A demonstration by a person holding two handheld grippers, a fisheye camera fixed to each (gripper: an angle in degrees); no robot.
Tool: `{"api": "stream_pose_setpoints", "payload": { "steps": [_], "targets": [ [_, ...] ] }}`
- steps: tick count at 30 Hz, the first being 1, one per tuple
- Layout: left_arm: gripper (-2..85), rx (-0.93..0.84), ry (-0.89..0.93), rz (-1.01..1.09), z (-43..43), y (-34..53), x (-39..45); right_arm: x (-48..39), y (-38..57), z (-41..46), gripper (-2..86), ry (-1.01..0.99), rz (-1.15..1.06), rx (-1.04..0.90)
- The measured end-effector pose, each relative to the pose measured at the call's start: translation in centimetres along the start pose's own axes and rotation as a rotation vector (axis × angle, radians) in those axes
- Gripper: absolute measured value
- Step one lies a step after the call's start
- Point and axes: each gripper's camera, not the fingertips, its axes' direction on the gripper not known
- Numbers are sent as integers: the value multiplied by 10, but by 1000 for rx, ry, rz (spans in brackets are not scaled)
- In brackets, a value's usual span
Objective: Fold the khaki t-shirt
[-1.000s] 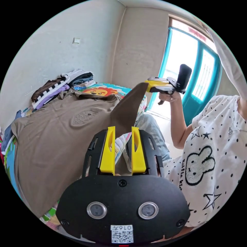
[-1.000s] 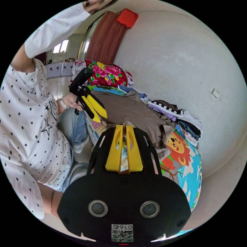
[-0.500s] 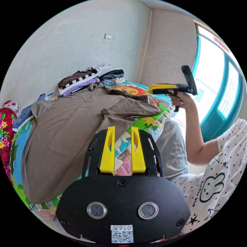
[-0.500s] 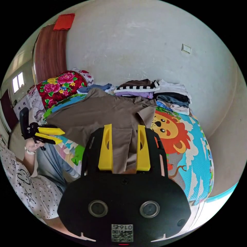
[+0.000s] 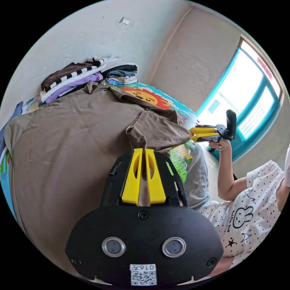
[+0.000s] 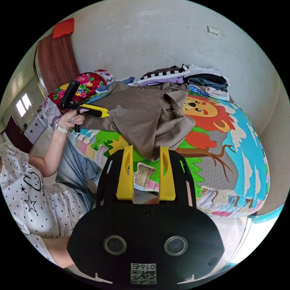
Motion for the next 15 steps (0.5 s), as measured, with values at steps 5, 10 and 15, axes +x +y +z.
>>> {"api": "stream_pose_setpoints", "payload": {
  "steps": [5, 10, 15],
  "targets": [
    [-9, 63, 17, 21, -16, 15, 12, 17, -5, -34, 10, -20, 18, 132],
    [-9, 105, 82, 49, -21, 34, 33, 30, -36, -66, 1, -10, -57, 184],
    [-9, 56, 84, 44, -1, 58, 48, 32, -54, -47, -1, 17, -232, -50]
  ]
}}
